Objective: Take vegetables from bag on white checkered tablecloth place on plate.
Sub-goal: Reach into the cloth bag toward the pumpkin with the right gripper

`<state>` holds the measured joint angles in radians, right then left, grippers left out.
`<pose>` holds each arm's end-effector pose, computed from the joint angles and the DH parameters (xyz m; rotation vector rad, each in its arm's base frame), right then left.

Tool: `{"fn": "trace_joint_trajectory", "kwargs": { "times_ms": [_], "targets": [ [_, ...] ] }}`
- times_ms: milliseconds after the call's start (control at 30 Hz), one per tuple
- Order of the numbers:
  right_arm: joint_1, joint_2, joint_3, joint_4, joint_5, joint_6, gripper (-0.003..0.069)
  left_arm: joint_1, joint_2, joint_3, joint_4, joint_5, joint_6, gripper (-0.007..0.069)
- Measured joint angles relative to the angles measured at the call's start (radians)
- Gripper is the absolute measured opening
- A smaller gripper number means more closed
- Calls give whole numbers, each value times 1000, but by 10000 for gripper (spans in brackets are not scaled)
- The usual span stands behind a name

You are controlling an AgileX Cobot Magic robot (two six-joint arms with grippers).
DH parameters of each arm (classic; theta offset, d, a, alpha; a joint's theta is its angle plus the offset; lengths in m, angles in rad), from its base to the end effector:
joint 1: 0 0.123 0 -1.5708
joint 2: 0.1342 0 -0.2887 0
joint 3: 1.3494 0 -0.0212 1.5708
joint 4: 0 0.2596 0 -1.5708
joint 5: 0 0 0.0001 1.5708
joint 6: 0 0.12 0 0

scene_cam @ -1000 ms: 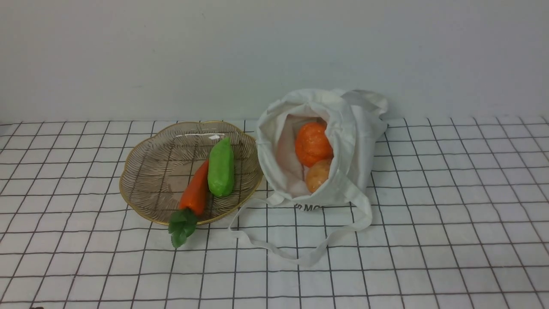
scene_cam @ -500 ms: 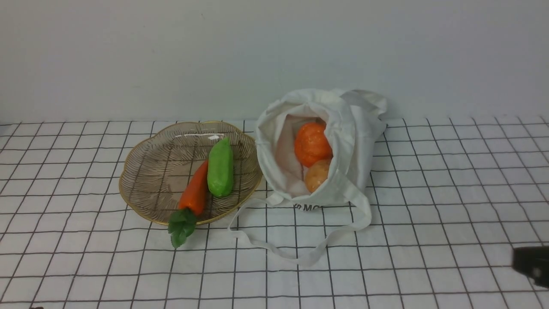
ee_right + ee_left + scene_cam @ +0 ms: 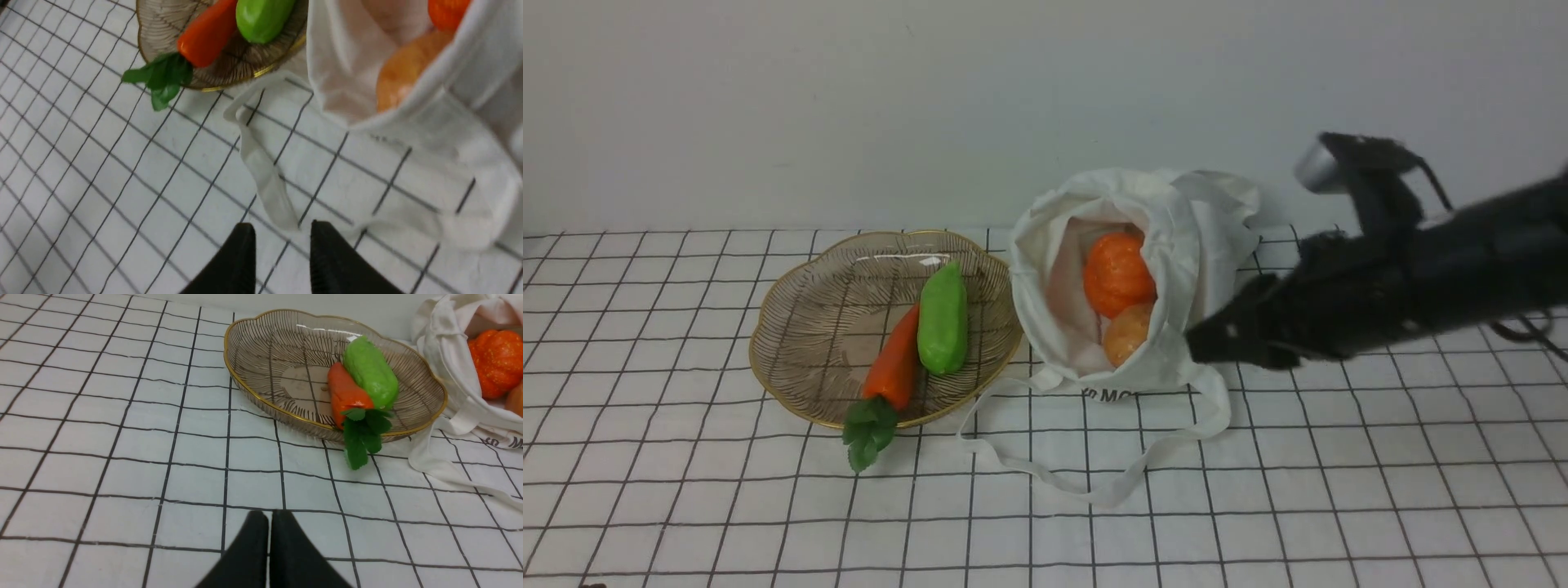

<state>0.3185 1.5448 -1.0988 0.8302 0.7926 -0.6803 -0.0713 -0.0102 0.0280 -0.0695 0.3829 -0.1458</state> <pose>0.3034 0.1665 0.2551 -0.6486 2.4242 0.8175 0.0847 -0.0092 0.1609 -0.1134 1.8857 -0.2172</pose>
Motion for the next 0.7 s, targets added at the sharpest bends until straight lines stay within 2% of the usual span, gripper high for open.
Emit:
{"fn": "trace_joint_trajectory", "kwargs": {
  "times_ms": [100, 333, 467, 567, 633, 700],
  "targets": [
    [48, 119, -149, -89, -29, 63, 299, 0, 0, 0, 0, 0, 0, -8],
    [107, 348, -397, -130, -51, 94, 505, 0, 0, 0, 0, 0, 0, -8],
    [123, 464, -492, -120, -75, 102, 570, 0, 0, 0, 0, 0, 0, -8],
    [123, 541, -555, -140, -73, 149, 591, 0, 0, 0, 0, 0, 0, -8],
    [116, 574, -579, -202, -66, 200, 595, 0, 0, 0, 0, 0, 0, -8],
    [105, 586, -596, -314, -53, 285, 598, 0, 0, 0, 0, 0, 0, -8]
  ]
}}
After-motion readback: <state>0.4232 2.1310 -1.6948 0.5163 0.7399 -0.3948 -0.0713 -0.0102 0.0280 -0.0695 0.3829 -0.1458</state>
